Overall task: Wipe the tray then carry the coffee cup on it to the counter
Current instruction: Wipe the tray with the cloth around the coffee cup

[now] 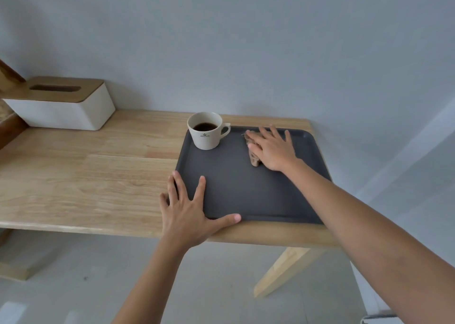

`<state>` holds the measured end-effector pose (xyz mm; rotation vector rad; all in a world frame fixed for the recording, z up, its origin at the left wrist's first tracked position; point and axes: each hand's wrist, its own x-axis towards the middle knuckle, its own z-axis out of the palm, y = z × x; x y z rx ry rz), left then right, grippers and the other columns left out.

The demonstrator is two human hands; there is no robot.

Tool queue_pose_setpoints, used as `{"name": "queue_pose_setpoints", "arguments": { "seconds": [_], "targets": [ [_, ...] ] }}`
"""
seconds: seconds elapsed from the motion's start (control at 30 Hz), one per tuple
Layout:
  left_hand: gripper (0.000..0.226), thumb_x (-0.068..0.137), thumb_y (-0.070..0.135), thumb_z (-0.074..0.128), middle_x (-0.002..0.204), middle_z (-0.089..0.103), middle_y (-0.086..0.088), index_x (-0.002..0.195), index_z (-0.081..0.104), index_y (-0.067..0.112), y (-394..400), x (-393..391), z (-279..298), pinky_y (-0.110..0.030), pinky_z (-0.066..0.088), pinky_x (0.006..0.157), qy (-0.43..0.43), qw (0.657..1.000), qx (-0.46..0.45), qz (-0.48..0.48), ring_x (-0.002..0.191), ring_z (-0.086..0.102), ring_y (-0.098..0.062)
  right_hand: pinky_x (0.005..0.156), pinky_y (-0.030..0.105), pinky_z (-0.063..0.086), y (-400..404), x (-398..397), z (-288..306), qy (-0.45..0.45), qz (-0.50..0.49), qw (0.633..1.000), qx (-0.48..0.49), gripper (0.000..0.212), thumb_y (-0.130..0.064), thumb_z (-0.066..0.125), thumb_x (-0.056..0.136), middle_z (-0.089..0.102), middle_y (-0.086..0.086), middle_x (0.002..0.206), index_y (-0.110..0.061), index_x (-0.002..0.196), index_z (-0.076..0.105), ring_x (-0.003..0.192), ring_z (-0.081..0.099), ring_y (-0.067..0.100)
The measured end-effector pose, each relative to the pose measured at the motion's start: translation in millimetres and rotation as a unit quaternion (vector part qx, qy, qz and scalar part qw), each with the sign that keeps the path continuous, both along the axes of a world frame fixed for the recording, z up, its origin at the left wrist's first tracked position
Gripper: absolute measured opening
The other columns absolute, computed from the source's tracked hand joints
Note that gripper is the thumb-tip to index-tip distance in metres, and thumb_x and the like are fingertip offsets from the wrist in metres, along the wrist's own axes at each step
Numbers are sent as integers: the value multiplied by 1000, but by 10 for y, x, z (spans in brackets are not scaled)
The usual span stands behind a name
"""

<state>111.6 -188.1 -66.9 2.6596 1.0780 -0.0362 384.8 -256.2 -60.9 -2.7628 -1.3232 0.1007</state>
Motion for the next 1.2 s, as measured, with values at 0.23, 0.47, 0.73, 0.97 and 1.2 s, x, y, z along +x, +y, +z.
{"name": "queue_pose_setpoints", "arguments": {
  "seconds": [0.23, 0.47, 0.73, 0.97, 1.2],
  "targets": [
    [129, 42, 104, 18, 156, -22, -21, 151, -1, 37, -13, 23, 6, -55, 2, 116, 1, 1000, 4, 14, 145, -19, -35, 115, 55, 15, -423, -164, -12, 22, -51, 998, 5, 50, -48, 19, 99, 17, 1, 161, -37, 148, 19, 147, 12, 29],
    [129, 40, 104, 16, 157, -21, -22, 151, -1, 38, -9, 2, 27, -55, 0, 118, 6, 1000, 4, 2, 146, -18, -35, 117, 48, 11, -1155, -975, 67, 13, 30, 999, 5, 72, -67, -6, 82, 12, -6, 162, -44, 148, 13, 150, 5, 20],
    [128, 42, 104, 21, 157, -23, -20, 150, -1, 39, 6, -10, 41, -55, -5, 118, 0, 1000, -3, -5, 145, -22, -33, 118, 58, 2, -695, -109, 38, -3, -14, 1000, -11, 52, -54, 15, 97, 10, -2, 162, -42, 148, 14, 150, -1, 23],
    [129, 41, 104, 19, 157, -23, -20, 150, -2, 39, -11, 4, 38, -54, -6, 118, 2, 1000, -2, 5, 146, -21, -33, 118, 51, 12, -477, 255, 47, 2, -31, 999, 4, 52, -50, 18, 99, 17, 3, 161, -36, 149, 20, 149, 7, 27],
    [129, 40, 104, 19, 157, -23, -19, 150, -1, 39, -22, 11, 23, -54, -5, 118, -3, 1000, -2, 11, 146, -21, -33, 118, 45, 12, -895, -329, -19, 8, -11, 1000, 19, 52, -47, 20, 100, 15, 1, 161, -33, 150, 17, 149, 7, 25]
  ]
}}
